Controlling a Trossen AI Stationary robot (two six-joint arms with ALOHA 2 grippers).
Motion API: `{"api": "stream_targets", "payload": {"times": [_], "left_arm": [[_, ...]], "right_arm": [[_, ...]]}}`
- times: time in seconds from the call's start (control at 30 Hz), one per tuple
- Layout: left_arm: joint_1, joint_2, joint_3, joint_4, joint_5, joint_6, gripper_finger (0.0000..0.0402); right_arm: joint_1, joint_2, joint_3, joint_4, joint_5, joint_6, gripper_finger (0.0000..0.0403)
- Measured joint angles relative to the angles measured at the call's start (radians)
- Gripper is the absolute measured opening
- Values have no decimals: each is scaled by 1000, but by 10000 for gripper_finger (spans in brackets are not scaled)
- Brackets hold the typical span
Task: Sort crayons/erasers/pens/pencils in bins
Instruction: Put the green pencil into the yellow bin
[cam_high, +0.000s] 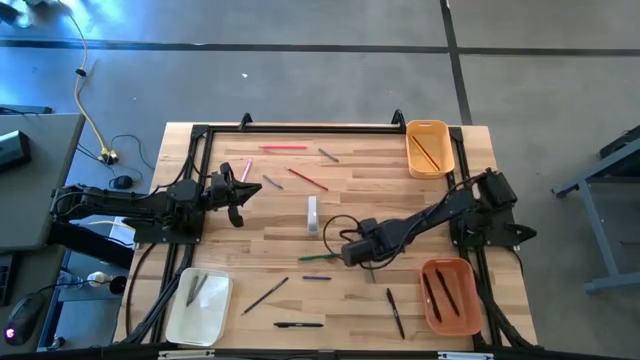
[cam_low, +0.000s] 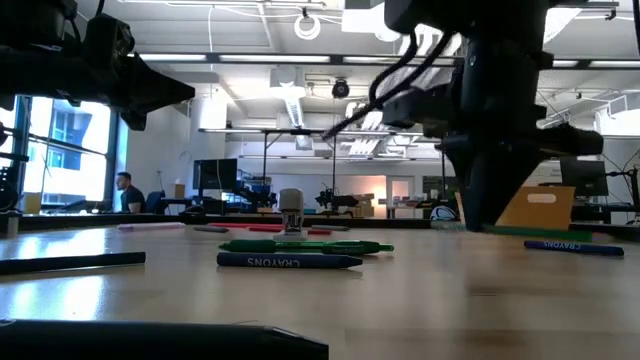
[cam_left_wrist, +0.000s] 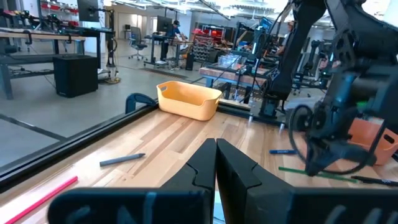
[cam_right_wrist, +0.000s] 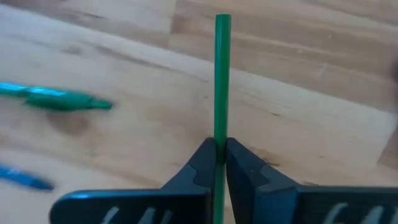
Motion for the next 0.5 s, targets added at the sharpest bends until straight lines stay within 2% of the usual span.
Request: {"api": "stream_targets", "payload": {"times": [0.3,0.5], "left_arm": [[0,0,0,0,0,0,1],[0,0,0,0,0,0,1]], "right_arm": [[-100,-154,1,-97,62,-169,8],[-292,-280,2,-280,96,-396,8]]}}
